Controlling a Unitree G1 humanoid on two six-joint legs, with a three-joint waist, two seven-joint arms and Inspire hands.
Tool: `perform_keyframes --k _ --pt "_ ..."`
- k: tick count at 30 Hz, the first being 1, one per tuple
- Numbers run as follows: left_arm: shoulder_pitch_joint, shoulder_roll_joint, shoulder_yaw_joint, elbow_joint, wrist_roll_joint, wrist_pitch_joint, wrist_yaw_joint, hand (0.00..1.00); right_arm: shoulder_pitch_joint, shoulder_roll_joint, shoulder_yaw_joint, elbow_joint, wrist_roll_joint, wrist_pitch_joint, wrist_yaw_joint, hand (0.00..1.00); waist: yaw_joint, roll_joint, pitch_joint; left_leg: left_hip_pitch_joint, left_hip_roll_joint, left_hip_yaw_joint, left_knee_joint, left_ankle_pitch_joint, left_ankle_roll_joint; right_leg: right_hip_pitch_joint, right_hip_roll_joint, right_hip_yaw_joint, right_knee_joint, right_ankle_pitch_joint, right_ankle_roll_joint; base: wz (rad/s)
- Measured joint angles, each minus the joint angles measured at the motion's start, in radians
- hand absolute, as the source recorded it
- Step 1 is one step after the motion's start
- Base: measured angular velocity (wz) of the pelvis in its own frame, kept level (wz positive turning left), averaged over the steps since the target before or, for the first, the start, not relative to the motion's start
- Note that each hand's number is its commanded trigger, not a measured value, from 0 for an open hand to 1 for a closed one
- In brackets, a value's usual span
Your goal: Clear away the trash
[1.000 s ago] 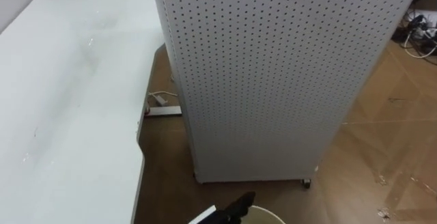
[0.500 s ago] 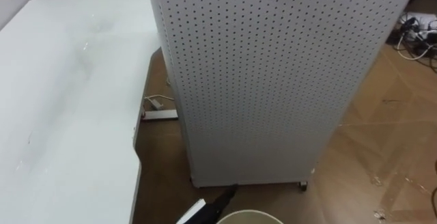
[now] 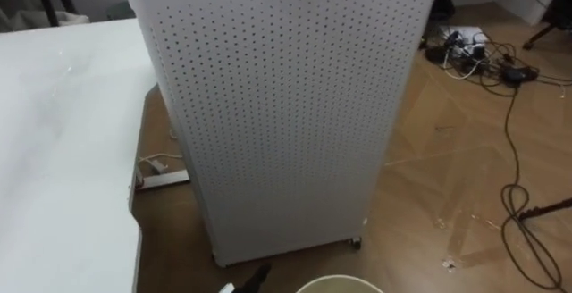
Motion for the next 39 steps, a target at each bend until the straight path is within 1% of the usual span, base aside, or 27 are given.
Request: perform_keyframes --k 2,3,6,7,9,10,11,12,13,14,15,16,17,18,19,20,21,22,23,24,25,28,30,33,36,38,39 --pt "-0.005 -0.001 0.018 0.036 0.0 -0.001 0.004 0.0 0.008 0.005 0.0 -0.002 0.001 0.0 0.0 1.0 -0.021 -0.007 0.0041 0.003 0.014 0.0 0.017 -0.008 -0.006 0.01 0.013 -0.001 -0.005 0.001 -0.004 0.0" --pt "-0.004 -0.001 0.021 0.041 0.0 -0.001 0.007 0.0 0.01 0.004 0.0 -0.002 0.001 0.0 0.0 1.0 -0.021 -0.008 0.0038 0.003 0.018 0.002 0.021 -0.012 -0.008 0.01 0.02 -0.003 -0.004 0.0 -0.006 -0.12" --pt "-0.002 -0.002 0.024 0.053 0.0 -0.001 0.015 0.0 0.012 0.004 0.0 -0.002 0.003 0.0 0.0 1.0 -0.022 -0.003 0.0066 0.0 0.052 0.017 0.075 -0.043 -0.022 0.012 0.033 -0.02 0.005 -0.017 -0.022 -0.18" --pt "-0.002 -0.002 0.025 0.061 0.0 -0.001 0.016 0.0 0.01 0.006 0.002 -0.002 0.003 -0.002 0.0 1.0 -0.021 -0.004 0.0076 -0.006 0.066 0.018 0.118 -0.054 -0.03 0.01 0.032 -0.019 0.024 -0.033 -0.031 -0.18" --pt "0.001 0.002 0.027 0.068 0.0 -0.001 0.017 0.0 0.011 0.01 0.01 -0.002 0.0 -0.007 0.001 1.0 -0.016 -0.014 0.0128 -0.041 0.1 0.009 0.256 -0.065 -0.041 0.008 0.041 -0.008 0.06 -0.069 -0.032 -0.25" --pt "0.006 0.0 0.026 0.068 -0.001 -0.001 0.017 0.0 0.013 0.005 0.012 0.0 -0.001 -0.007 0.002 1.0 -0.002 -0.014 0.0134 -0.084 0.137 -0.019 0.393 -0.057 -0.036 0.009 0.059 0.012 0.079 -0.087 -0.036 -0.49" --pt "0.009 -0.003 0.026 0.068 -0.002 -0.001 0.017 0.0 0.013 0.003 0.013 0.005 -0.002 -0.007 0.003 1.0 0.009 -0.009 0.0133 -0.131 0.162 -0.081 0.513 -0.029 -0.024 0.018 0.071 0.034 0.094 -0.098 -0.049 -0.52" --pt "0.01 -0.002 0.027 0.068 -0.002 -0.001 0.017 0.0 0.014 0.003 0.019 0.005 -0.002 -0.007 0.003 1.0 0.009 -0.009 0.0135 -0.152 0.169 -0.112 0.568 -0.005 -0.014 0.031 0.076 0.039 0.1 -0.102 -0.059 -0.45" --pt "0.01 -0.004 0.033 0.068 -0.001 -0.001 0.017 0.0 0.017 0.005 0.027 0.005 -0.003 -0.007 0.003 1.0 0.009 -0.019 0.0193 -0.191 0.172 -0.166 0.644 0.049 -0.004 0.053 0.086 0.062 0.106 -0.113 -0.072 -0.33" --pt "0.01 -0.007 0.033 0.065 0.0 -0.001 0.017 0.0 0.022 0.004 0.028 0.005 -0.001 -0.006 -0.001 1.0 0.019 -0.024 0.0118 -0.226 0.155 -0.201 0.661 0.04 -0.002 0.06 0.096 0.092 0.106 -0.121 -0.075 -0.3" --pt "0.008 -0.009 0.032 0.063 0.0 -0.005 0.017 0.0 0.021 0.001 0.03 0.005 0.0 -0.006 -0.004 1.0 0.02 -0.024 0.0112 -0.247 0.143 -0.213 0.651 0.031 -0.005 0.062 0.096 0.099 0.106 -0.124 -0.077 -0.34" --pt "0.003 -0.011 0.032 0.062 -0.002 -0.01 0.017 0.0 0.021 -0.005 0.034 0.005 0.001 -0.006 -0.011 1.0 0.026 -0.027 0.0117 -0.291 0.11 -0.224 0.604 0.017 -0.004 0.063 0.096 0.117 0.104 -0.129 -0.077 -0.47" --pt "0.004 -0.011 0.032 0.062 -0.002 -0.013 0.017 0.0 0.021 -0.011 0.041 0.006 -0.003 -0.005 -0.015 1.0 0.039 -0.029 0.0119 -0.329 0.076 -0.241 0.519 0.019 -0.007 0.069 0.093 0.134 0.1 -0.131 -0.076 -0.52" --pt "0.005 -0.012 0.033 0.062 -0.002 -0.015 0.017 0.0 0.021 -0.013 0.04 0.008 -0.005 -0.005 -0.019 1.0 0.047 -0.029 0.0119 -0.345 0.059 -0.25 0.468 0.021 -0.01 0.073 0.093 0.141 0.096 -0.131 -0.075 -0.58" --pt "0.01 -0.012 0.038 0.062 -0.001 -0.015 0.017 0.0 0.021 -0.012 0.039 0.022 -0.011 -0.005 -0.028 1.0 0.058 -0.03 0.0115 -0.364 0.036 -0.267 0.345 0.039 -0.028 0.087 0.093 0.15 0.082 -0.132 -0.07 -0.39" --pt "0.011 -0.012 0.042 0.062 -0.002 -0.015 0.017 0.0 0.021 -0.014 0.041 0.03 -0.02 -0.003 -0.033 1.0 0.059 -0.027 0.0109 -0.379 0.023 -0.275 0.219 0.073 -0.034 0.102 0.093 0.143 0.066 -0.138 -0.065 -0.28" --pt "0.011 -0.012 0.042 0.062 -0.002 -0.016 0.017 0.0 0.022 -0.014 0.042 0.031 -0.026 -0.002 -0.037 1.0 0.058 -0.025 0.0089 -0.385 0.023 -0.276 0.164 0.095 -0.03 0.107 0.093 0.14 0.061 -0.143 -0.062 -0.15" --pt "0.012 -0.011 0.042 0.062 -0.003 -0.021 0.019 0.0 0.023 -0.016 0.049 0.03 -0.04 -0.002 -0.048 1.0 0.058 -0.025 0.0058 -0.388 0.021 -0.292 0.096 0.169 -0.023 0.122 0.094 0.146 0.055 -0.154 -0.051 -0.19" --pt "0.013 -0.011 0.043 0.062 -0.003 -0.024 0.019 0.0 0.024 -0.017 0.05 0.029 -0.048 -0.001 -0.055 1.0 0.059 -0.022 -0.0014 -0.369 0.006 -0.298 0.065 0.222 -0.005 0.138 0.083 0.145 0.046 -0.166 -0.035 -0.22" --pt "0.013 -0.011 0.044 0.062 -0.003 -0.027 0.02 0.0 0.024 -0.016 0.049 0.028 -0.049 -0.001 -0.057 1.0 0.057 -0.025 -0.0025 -0.358 -0.002 -0.299 0.058 0.237 0.006 0.146 0.076 0.143 0.043 -0.17 -0.028 -0.23" --pt "0.014 -0.01 0.045 0.06 -0.003 -0.035 0.02 0.0 0.028 -0.018 0.044 0.028 -0.049 -0.001 -0.058 1.0 0.059 -0.028 -0.0008 -0.338 -0.015 -0.301 0.058 0.272 0.033 0.171 0.066 0.133 0.024 -0.179 -0.014 -0.16" --pt "0.009 -0.004 0.058 0.055 -0.001 -0.052 0.032 0.0 0.033 -0.016 0.033 0.025 -0.05 -0.003 -0.06 1.0 0.055 -0.046 -0.0036 -0.327 -0.05 -0.296 0.09 0.225 0.055 0.222 0.026 0.107 -0.027 -0.189 0.012 0.03" --pt "0.008 -0.002 0.066 0.042 -0.001 -0.056 0.038 0.0 0.039 -0.015 0.028 0.018 -0.055 -0.005 -0.06 1.0 0.056 -0.045 -0.0034 -0.322 -0.062 -0.296 0.118 0.185 0.061 0.251 0.01 0.086 -0.038 -0.19 0.021 0.08" --pt "-0.003 0.003 0.065 0.032 0.0 -0.072 0.04 0.0 0.028 -0.014 0.024 0.021 -0.091 -0.007 -0.066 1.0 0.056 -0.043 -0.0025 -0.302 -0.091 -0.295 0.145 0.139 0.075 0.276 -0.028 0.062 -0.012 -0.206 0.052 0.1" --pt "-0.008 0.004 0.065 0.031 0.001 -0.075 0.056 0.0 0.018 -0.014 0.03 0.017 -0.092 -0.007 -0.067 1.0 0.057 -0.03 0.007 -0.272 -0.116 -0.288 0.157 0.101 0.092 0.265 -0.074 0.027 0.115 -0.21 0.066 0.13" --pt "-0.002 0.002 0.062 0.015 0.021 -0.075 0.095 0.0 0.019 -0.014 0.03 0.02 -0.089 -0.007 -0.067 1.0 0.059 -0.026 0.0124 -0.236 -0.138 -0.294 0.146 0.071 0.108 0.226 -0.113 0.023 0.259 -0.185 0.106 0.27" --pt "0.004 0.004 0.062 0.005 0.022 -0.075 0.106 0.0 0.02 -0.013 0.03 0.021 -0.086 -0.007 -0.067 1.0 0.059 -0.028 0.0136 -0.225 -0.148 -0.298 0.142 0.068 0.113 0.216 -0.124 0.024 0.289 -0.175 0.112 0.25"
